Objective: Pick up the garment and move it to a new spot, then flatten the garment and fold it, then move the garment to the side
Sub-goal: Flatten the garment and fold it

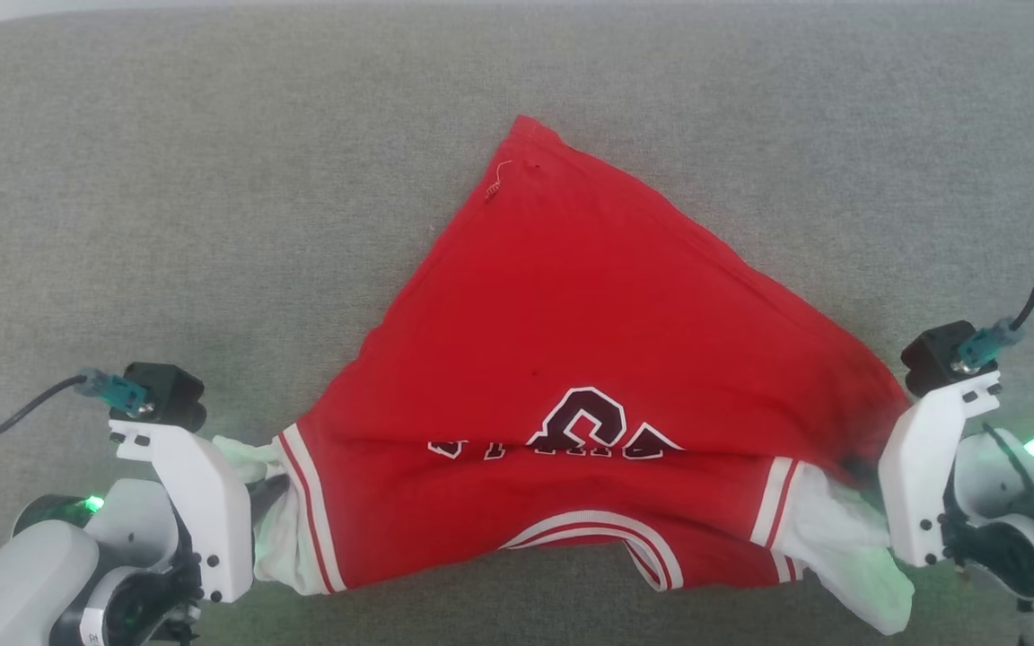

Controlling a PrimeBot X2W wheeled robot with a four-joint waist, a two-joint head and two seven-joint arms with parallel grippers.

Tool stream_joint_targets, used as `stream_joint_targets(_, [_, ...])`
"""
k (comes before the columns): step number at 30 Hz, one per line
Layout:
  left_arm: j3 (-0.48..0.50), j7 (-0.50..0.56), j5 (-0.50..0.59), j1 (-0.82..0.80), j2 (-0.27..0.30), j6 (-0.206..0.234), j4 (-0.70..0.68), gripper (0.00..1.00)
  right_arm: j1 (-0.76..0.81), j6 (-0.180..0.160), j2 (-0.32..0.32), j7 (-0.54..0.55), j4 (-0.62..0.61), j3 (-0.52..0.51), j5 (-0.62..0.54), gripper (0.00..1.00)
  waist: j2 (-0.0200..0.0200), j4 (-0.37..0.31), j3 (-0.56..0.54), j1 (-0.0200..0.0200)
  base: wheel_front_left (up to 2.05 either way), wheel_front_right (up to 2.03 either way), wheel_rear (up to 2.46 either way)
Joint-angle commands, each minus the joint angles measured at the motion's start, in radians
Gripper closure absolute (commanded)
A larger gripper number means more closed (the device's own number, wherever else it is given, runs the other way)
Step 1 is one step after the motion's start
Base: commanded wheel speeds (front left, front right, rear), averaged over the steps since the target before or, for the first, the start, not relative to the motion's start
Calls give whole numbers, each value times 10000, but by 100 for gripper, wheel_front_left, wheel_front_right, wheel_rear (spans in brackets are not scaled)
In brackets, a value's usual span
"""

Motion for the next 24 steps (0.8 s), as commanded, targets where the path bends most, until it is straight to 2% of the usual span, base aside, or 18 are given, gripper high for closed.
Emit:
stream_joint_targets(1, [-20,-12,28,-101,-26,-55,51,100,447,-16,126,96,432,118,-136,0,-1,21,-32,0,0,0,0])
stream_joint_targets(5, [-113,-17,60,-116,-145,-102,210,100,402,-18,213,152,4,-73,-301,0,-1,94,-216,0,0,0,0])
stream_joint_targets(13, [-271,-48,130,-92,-323,-134,255,100,-445,-7,111,673,-2278,-449,-464,0,-1,371,-502,0,0,0,0])
stream_joint_targets(15, [-308,-33,128,-130,-382,-140,241,100,-893,-8,132,580,-2488,-362,-583,0,-1,481,-505,0,0,0,0])
stream_joint_targets(19, [-353,-28,177,-249,-504,-164,211,100,-2118,-8,213,-18,-2026,147,-748,0,-1,740,-432,0,0,0,0])
stream_joint_targets(24, [-431,-70,261,-457,-732,-270,220,100,-4044,-8,411,-1041,-62,1184,-772,0,-1,1154,-221,0,0,0,0])
